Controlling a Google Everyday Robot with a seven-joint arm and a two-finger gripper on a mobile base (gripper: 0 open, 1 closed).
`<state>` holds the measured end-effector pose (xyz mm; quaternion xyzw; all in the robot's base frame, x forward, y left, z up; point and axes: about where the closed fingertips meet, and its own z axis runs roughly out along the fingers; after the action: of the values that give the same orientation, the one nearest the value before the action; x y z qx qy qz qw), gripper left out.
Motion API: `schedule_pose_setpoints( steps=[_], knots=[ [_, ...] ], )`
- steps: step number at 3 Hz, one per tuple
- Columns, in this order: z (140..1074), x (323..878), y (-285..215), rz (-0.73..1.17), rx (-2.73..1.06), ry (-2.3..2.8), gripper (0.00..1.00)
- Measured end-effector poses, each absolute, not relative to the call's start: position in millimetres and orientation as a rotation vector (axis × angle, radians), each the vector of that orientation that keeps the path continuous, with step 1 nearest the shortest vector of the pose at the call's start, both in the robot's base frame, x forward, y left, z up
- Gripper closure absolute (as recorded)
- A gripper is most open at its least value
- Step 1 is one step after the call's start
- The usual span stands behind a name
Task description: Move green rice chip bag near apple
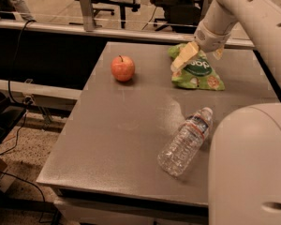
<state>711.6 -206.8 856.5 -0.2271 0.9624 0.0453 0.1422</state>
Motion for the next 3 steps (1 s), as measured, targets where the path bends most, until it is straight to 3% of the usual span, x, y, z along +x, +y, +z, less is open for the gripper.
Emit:
schedule_pose_setpoints(
  steps=[1, 3],
  knots=[
    [845.6, 717.0, -200.0, 0.110, -0.652, 2.828, 0.00],
    [847.1, 719.0, -191.5, 0.083, -0.678, 2.855, 0.46]
  ],
)
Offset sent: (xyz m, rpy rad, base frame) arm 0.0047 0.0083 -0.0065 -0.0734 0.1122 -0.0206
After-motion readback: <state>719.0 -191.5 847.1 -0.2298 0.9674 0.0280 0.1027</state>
